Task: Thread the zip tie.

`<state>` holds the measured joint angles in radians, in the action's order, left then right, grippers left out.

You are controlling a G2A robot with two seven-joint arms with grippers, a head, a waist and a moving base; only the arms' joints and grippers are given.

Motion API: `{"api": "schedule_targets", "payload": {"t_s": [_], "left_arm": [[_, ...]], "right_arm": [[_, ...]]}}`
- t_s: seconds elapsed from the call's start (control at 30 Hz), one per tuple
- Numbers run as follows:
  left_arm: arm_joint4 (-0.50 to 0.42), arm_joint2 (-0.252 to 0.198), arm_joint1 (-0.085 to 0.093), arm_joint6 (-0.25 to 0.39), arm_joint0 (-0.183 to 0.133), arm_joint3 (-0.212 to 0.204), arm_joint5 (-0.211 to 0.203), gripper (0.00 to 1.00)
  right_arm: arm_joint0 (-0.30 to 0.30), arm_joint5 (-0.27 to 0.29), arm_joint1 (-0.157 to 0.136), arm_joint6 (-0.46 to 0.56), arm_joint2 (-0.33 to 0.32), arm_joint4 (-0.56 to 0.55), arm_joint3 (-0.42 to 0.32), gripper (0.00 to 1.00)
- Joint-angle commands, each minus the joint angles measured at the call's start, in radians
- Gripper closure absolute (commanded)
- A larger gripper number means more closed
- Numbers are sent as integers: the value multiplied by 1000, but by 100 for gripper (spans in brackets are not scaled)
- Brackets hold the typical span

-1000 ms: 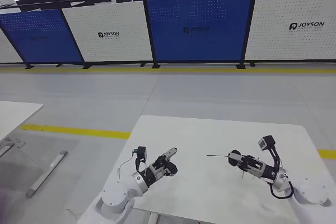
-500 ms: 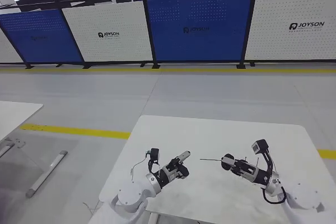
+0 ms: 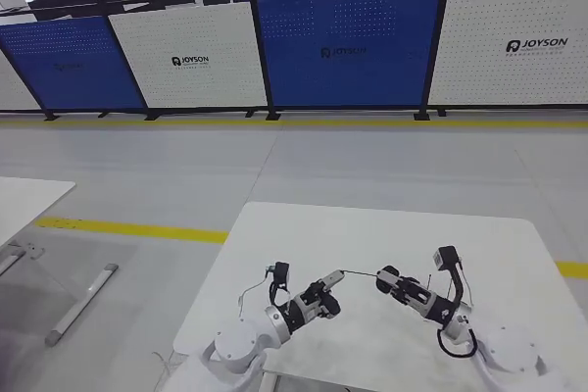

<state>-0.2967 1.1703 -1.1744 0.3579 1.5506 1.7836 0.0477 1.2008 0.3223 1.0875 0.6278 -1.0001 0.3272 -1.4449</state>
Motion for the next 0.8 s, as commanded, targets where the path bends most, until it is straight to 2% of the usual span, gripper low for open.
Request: {"api": "schedule_targets", "payload": {"t_s": [0.0, 0.43, 0.53, 0.63, 0.7, 0.77], "left_arm": [[-4, -23, -6, -31, -13, -10, -23, 0], [-5, -31, -8, -42, -18, -15, -25, 0], [-7, -61, -16, -81, -50, -34, -6, 0], [-48, -90, -28, -113, -95, -77, -10, 0], [-74, -106, -37, -154, -120, -104, -27, 0], [-78, -109, -39, -159, -123, -108, -30, 0]], "right_arm": [[-13, -8, 9, -13, 22, 2, 12, 100], [-10, -11, 10, -20, 22, 1, 9, 100], [4, -11, 14, -48, 28, -19, -14, 100], [11, -8, 17, -54, 32, -28, -25, 100], [11, -17, 19, -63, 32, -40, -26, 100], [11, -18, 19, -65, 32, -41, -26, 100]]}}
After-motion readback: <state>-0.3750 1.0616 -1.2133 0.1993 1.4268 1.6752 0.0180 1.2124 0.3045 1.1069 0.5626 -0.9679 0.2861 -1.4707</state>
